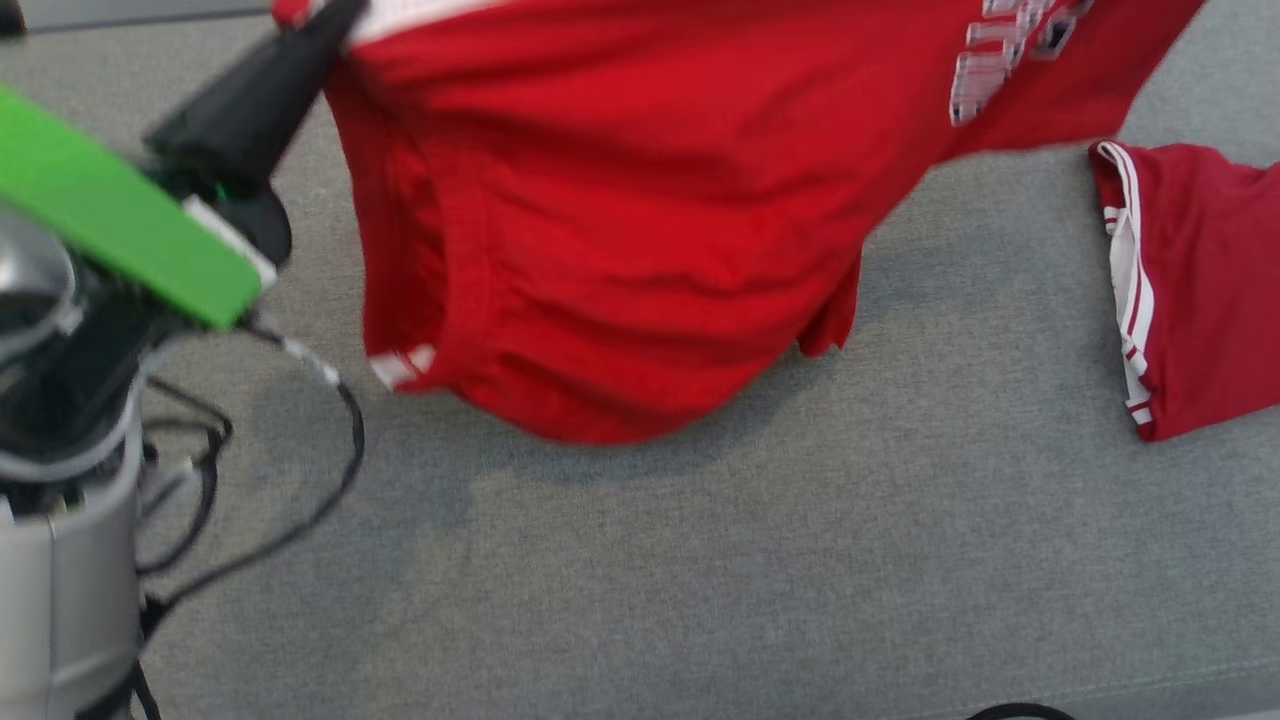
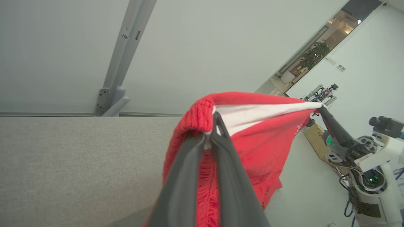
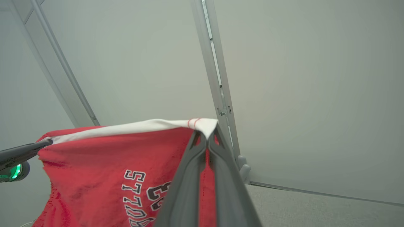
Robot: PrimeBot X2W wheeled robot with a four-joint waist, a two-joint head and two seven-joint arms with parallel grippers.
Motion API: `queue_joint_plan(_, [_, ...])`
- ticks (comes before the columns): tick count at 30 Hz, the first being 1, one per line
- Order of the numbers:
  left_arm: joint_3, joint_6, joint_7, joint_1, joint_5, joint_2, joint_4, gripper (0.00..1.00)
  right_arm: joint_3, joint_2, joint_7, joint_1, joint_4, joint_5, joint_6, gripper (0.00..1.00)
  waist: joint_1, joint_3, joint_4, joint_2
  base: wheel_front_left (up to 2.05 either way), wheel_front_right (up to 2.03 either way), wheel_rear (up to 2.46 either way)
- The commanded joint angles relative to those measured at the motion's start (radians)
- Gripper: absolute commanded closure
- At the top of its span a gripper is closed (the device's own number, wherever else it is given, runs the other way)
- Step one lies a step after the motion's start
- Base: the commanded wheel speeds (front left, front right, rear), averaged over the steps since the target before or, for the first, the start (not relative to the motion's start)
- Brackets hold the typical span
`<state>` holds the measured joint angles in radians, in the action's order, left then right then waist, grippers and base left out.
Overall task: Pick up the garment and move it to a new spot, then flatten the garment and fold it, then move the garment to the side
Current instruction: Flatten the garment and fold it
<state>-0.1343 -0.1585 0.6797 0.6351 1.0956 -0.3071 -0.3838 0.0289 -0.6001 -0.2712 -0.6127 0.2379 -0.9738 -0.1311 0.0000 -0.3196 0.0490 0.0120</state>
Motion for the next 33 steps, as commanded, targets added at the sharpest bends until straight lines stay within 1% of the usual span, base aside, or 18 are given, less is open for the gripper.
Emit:
queue_joint_plan(1, [-0.006, -0.004, 0.007, 0.053, -0.022, -0.005, 0.028, 1.0, 0.003, 0.018, -0.004, -0.053, -0.022, 0.016, 0.001, 1.0, 0.0, -0.115, -0.019, -0.012, 0.0, 0.0, 0.0])
queue_joint_plan(3, [-0.02, -0.004, -0.003, 0.243, -0.069, 0.0, 0.169, 1.0, 0.036, 0.086, -0.017, -0.231, -0.122, 0.078, 0.001, 1.0, 0.0, -0.17, -0.021, -0.012, 0.0, 0.0, 0.0])
queue_joint_plan(5, [-0.042, 0.018, -0.049, 0.414, -0.128, 0.019, 0.306, 1.0, 0.053, 0.171, 0.003, -0.409, -0.24, 0.156, 0.001, 1.0, 0.0, -0.215, -0.018, -0.012, 0.0, 0.0, 0.0])
queue_joint_plan(7, [-0.055, 0.048, -0.128, 0.568, -0.194, 0.037, 0.44, 1.0, 0.053, 0.254, 0.05, -0.574, -0.357, 0.238, 0.0, 1.0, 0.0, -0.253, -0.012, -0.012, 0.0, 0.0, 0.0])
queue_joint_plan(8, [-0.05, 0.06, -0.189, 0.65, -0.232, 0.046, 0.506, 1.0, 0.039, 0.297, 0.082, -0.656, -0.418, 0.277, 0.0, 1.0, 0.0, -0.276, -0.008, -0.012, 0.0, 0.0, 0.0])
queue_joint_plan(10, [-0.059, 0.106, -0.305, 0.766, -0.29, 0.06, 0.619, 1.0, 0.012, 0.371, 0.167, -0.786, -0.523, 0.345, 0.0, 1.0, 0.0, -0.309, 0.002, -0.012, 0.0, 0.0, 0.0])
queue_joint_plan(12, [-0.056, 0.156, -0.426, 0.847, -0.328, 0.075, 0.731, 1.0, -0.002, 0.433, 0.249, -0.874, -0.616, 0.394, 0.0, 1.0, 0.0, -0.332, 0.014, -0.012, 0.0, 0.0, 0.0])
queue_joint_plan(13, [-0.059, 0.183, -0.477, 0.878, -0.347, 0.071, 0.786, 1.0, -0.003, 0.456, 0.286, -0.908, -0.653, 0.412, 0.0, 1.0, 0.0, -0.343, 0.02, -0.012, 0.0, 0.0, 0.0])
queue_joint_plan(15, [-0.069, 0.22, -0.565, 0.92, -0.386, 0.057, 0.888, 1.0, 0.034, 0.486, 0.338, -0.938, -0.71, 0.425, 0.0, 1.0, 0.0, -0.362, 0.034, -0.012, 0.0, 0.0, 0.0])
queue_joint_plan(17, [-0.085, 0.25, -0.65, 0.927, -0.409, 0.051, 0.971, 1.0, 0.088, 0.498, 0.382, -0.916, -0.741, 0.407, 0.0, 1.0, 0.0, -0.378, 0.045, -0.012, 0.0, 0.0, 0.0])
queue_joint_plan(20, [-0.115, 0.281, -0.738, 0.853, -0.397, 0.052, 1.063, 1.0, 0.209, 0.476, 0.441, -0.821, -0.742, 0.37, 0.0, 1.0, 0.0, -0.388, 0.056, -0.012, 0.0, 0.0, 0.0])
queue_joint_plan(22, [-0.138, 0.289, -0.783, 0.784, -0.361, 0.042, 1.072, 1.0, 0.301, 0.445, 0.471, -0.725, -0.711, 0.326, 0.0, 1.0, 0.0, -0.382, 0.064, -0.012, 0.0, 0.0, 0.0])
queue_joint_plan(23, [-0.172, 0.29, -0.794, 0.742, -0.34, 0.039, 1.042, 1.0, 0.341, 0.423, 0.485, -0.67, -0.689, 0.299, 0.0, 1.0, 0.0, -0.377, 0.065, -0.012, 0.0, 0.0, 0.0])
queue_joint_plan(25, [-0.219, 0.29, -0.817, 0.622, -0.272, -0.002, 0.987, 1.0, 0.421, 0.356, 0.506, -0.541, -0.646, 0.257, 0.0, 1.0, 0.0, -0.354, 0.067, -0.012, 0.0, 0.0, 0.0])
queue_joint_plan(27, [-0.274, 0.29, -0.825, 0.486, -0.212, -0.039, 0.92, 1.0, 0.469, 0.301, 0.521, -0.401, -0.601, 0.194, 0.0, 1.0, 0.0, -0.311, 0.061, -0.012, 0.0, 0.0, 0.0])
queue_joint_plan(28, [-0.296, 0.29, -0.827, 0.425, -0.179, -0.059, 0.882, 1.0, 0.482, 0.264, 0.527, -0.336, -0.575, 0.178, 0.0, 1.0, 0.0, -0.29, 0.055, -0.012, 0.0, 0.0, 0.0])
queue_joint_plan(29, [-0.332, 0.29, -0.839, 0.304, -0.135, -0.104, 0.808, 1.0, 0.504, 0.199, 0.533, -0.206, -0.53, 0.149, 0.0, 1.0, 0.0, -0.237, 0.05, -0.012, 0.0, 0.0, 0.0])
queue_joint_plan(33, [-0.37, 0.289, -0.849, 0.038, -0.074, -0.178, 0.677, 1.0, 0.483, 0.116, 0.537, 0.018, -0.437, 0.12, 0.0, 1.0, 0.0, -0.125, 0.043, -0.012, 0.0, 0.0, 0.0])
